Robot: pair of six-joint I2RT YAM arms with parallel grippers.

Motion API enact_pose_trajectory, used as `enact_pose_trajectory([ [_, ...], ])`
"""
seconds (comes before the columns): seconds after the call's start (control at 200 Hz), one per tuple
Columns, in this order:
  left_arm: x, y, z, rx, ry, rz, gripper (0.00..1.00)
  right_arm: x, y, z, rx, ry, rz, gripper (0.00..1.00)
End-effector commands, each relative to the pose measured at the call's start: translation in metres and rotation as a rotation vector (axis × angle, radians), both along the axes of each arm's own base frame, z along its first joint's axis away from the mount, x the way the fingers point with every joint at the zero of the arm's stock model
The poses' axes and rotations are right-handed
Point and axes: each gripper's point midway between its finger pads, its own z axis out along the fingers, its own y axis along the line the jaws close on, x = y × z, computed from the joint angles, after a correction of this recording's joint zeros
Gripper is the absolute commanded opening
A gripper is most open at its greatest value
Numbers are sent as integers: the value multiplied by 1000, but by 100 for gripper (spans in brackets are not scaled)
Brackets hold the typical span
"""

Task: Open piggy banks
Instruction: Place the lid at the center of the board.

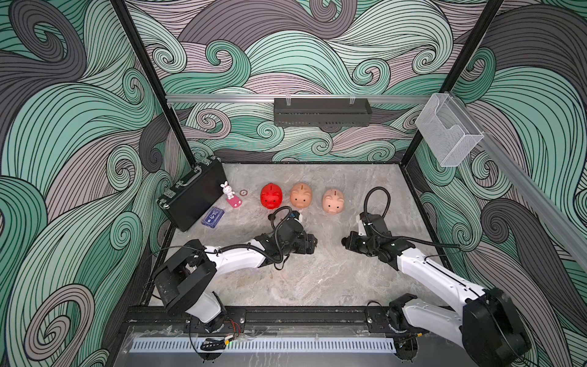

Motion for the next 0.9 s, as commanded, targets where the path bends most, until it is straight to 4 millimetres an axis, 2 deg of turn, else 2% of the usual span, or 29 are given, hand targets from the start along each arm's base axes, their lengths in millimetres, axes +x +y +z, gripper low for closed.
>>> enact_pose_trajectory([
  [0.0, 16, -4, 17, -12, -15, -6, 90, 25, 20, 14, 184, -15, -13, 0],
  [0.18, 33, 0, 19, -13, 5, 24, 90, 59, 17, 2, 273, 5, -140, 0],
  [0.325, 39, -1, 19, -19, 11, 25, 90, 80, 18, -5, 300, 3, -193, 0],
  [0.66, 44, 3, 14, -17, 30, 27, 89, 106, 14, -28, 233, 31, -244, 0],
  [0.896, 45, 5, 10, -12, 40, 28, 89, 123, 12, -28, 225, 10, -261, 0],
])
